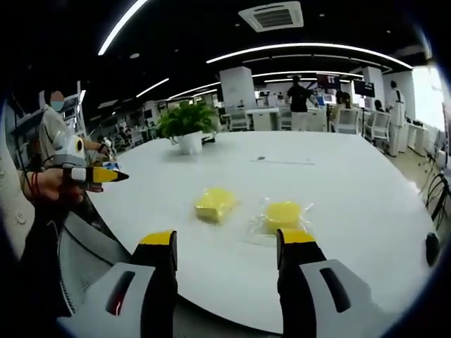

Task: Compare the silicone blocks by pressing each to a similar depth, holding the contact briefly, and releasing to observe deformation and rebound differences across the visible hardness samples.

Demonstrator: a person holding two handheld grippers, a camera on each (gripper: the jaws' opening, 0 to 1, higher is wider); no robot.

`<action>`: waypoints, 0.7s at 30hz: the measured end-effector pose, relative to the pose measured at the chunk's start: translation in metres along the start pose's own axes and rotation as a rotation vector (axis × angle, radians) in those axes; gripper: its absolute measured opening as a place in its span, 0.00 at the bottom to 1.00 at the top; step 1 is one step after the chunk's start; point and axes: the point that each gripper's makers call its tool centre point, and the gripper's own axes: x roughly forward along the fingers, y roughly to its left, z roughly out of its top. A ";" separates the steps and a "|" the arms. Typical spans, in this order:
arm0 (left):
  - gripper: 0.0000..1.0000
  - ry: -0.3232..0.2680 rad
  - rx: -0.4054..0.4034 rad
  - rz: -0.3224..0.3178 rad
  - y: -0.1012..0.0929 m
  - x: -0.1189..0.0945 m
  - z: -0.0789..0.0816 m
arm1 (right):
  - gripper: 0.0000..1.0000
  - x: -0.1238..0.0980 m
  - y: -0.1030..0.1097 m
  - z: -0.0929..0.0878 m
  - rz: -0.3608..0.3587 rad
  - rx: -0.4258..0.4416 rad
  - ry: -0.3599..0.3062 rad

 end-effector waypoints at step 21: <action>0.52 -0.007 -0.019 0.003 0.000 0.000 0.001 | 0.52 0.000 -0.002 -0.002 -0.006 0.002 0.004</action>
